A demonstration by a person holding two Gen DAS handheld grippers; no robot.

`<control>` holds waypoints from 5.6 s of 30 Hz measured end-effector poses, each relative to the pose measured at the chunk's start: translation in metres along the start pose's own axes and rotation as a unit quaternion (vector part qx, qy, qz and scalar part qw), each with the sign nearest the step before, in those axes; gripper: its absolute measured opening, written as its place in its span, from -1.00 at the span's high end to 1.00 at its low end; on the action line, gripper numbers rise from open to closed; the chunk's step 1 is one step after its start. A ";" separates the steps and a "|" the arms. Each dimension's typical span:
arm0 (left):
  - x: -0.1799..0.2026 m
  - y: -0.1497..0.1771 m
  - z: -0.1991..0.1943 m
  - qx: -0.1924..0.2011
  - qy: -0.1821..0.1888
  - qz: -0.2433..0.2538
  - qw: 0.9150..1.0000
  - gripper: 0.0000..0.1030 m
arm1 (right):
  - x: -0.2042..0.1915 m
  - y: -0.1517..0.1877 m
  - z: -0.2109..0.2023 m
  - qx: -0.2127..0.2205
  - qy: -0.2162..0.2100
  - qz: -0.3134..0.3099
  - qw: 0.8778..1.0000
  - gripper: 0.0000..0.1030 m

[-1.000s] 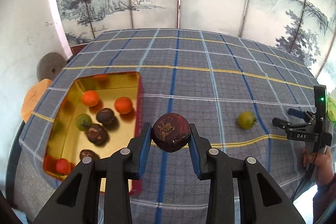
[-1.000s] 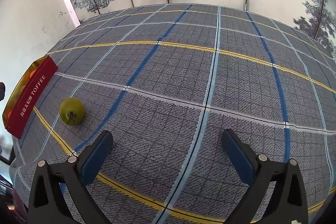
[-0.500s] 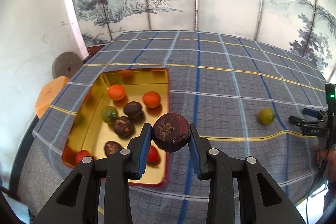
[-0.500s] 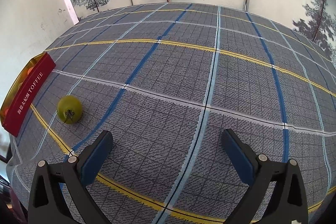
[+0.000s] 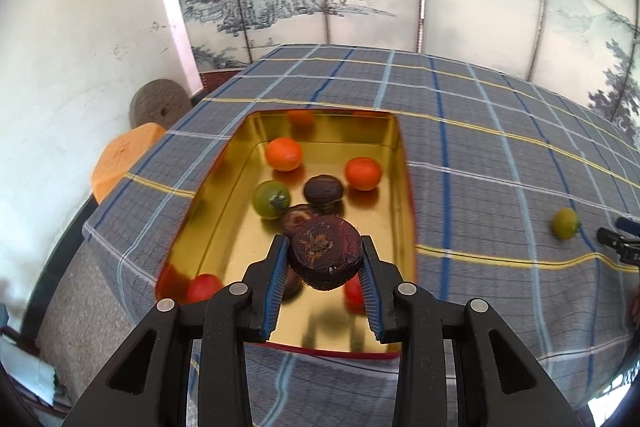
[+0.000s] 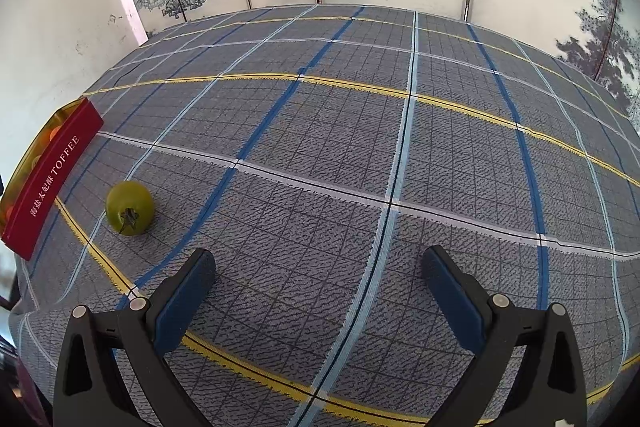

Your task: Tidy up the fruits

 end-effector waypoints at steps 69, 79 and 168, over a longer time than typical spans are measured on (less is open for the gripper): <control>-0.019 0.031 -0.069 0.080 0.026 -0.008 0.996 -0.39 | -0.129 -0.002 0.001 0.016 -0.091 -0.158 0.983 -0.44; -0.025 0.030 -0.067 0.072 0.009 -0.012 0.997 -0.39 | -0.123 -0.005 0.019 -0.010 -0.082 -0.155 0.985 0.37; -0.089 0.016 -0.109 0.138 -0.047 -0.045 0.988 -0.91 | -0.334 0.004 -0.145 0.268 -0.156 -0.193 0.931 -0.95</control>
Point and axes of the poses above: each gripper's, at about its wrist camera, not at the fingertips, and z roughly the way its jaws point, x to its right, y to its underside, the point moved 5 cm from there along z, roughly the way its jaws point, and after that the axes turned 7 degrees about z, right-handed, at the moved point
